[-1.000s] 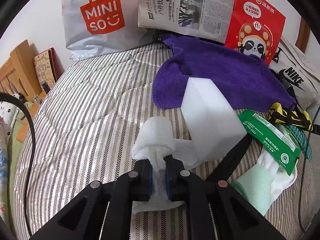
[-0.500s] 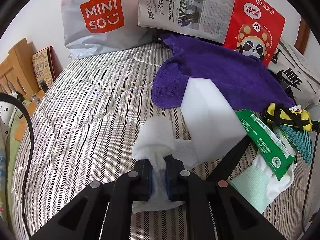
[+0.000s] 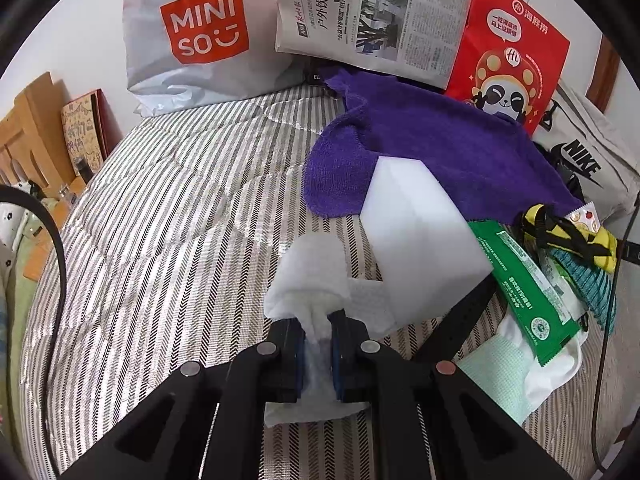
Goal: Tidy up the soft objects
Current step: 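Lower the fruit-print packet onto the purple towel with the right tool while the left tool carries the tissue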
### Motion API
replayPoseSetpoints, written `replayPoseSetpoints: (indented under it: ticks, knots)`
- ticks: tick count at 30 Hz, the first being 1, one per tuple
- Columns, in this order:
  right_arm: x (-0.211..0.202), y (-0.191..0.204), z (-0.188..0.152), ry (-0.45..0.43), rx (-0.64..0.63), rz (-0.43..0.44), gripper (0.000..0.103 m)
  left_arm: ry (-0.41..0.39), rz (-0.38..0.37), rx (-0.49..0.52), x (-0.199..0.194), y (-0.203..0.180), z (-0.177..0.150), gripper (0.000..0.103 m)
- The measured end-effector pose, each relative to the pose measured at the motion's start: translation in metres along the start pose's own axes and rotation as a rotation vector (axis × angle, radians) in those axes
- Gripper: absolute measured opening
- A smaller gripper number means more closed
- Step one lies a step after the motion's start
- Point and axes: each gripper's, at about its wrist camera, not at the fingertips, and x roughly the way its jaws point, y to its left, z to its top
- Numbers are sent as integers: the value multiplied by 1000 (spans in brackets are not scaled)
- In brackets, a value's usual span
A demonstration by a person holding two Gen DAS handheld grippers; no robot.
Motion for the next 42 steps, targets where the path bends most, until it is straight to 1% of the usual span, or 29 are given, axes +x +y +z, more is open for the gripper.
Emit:
replayPoseSetpoints:
  ticks: [4, 6, 8, 9, 15, 19, 23, 25, 27, 34, 38, 42]
  knots:
    - [-18, -3, -1, -35, 11, -34, 4, 17, -11, 0, -5, 1, 2, 10]
    - [-26, -7, 0, -51, 25, -33, 4, 18, 1, 14, -10, -1, 3, 10]
    - [-28, -9, 0, -46, 28, -40, 4, 19, 5, 17, -14, -1, 4, 10]
    - [-32, -11, 0, -48, 31, -53, 4, 16, 7, 17, -17, -1, 6, 10]
    - [-55, -12, 2, -85, 29, -59, 4, -8, 16, 28, -38, -2, 14, 10]
    - [-66, -9, 6, -105, 25, -46, 4, -36, -9, 17, -55, 0, 20, 10]
    - [-72, -4, 12, -119, 17, -32, 4, -58, -12, 26, -66, -4, 27, 10]
    - [-73, 0, 18, -124, 12, -27, 4, -70, -31, 31, -72, -8, 32, 10]
    - [-73, 2, 23, -131, 12, -22, 4, -83, -35, 45, -76, -14, 39, 10]
    - [-64, 7, 53, -152, 14, -8, 4, -117, -85, 77, -76, -31, 70, 10]
    - [-55, 9, 71, -157, 9, 6, 4, -133, -116, 93, -69, -42, 92, 10]
    - [-34, 8, 90, -147, 7, 11, 4, -131, -148, 109, -54, -55, 113, 10]
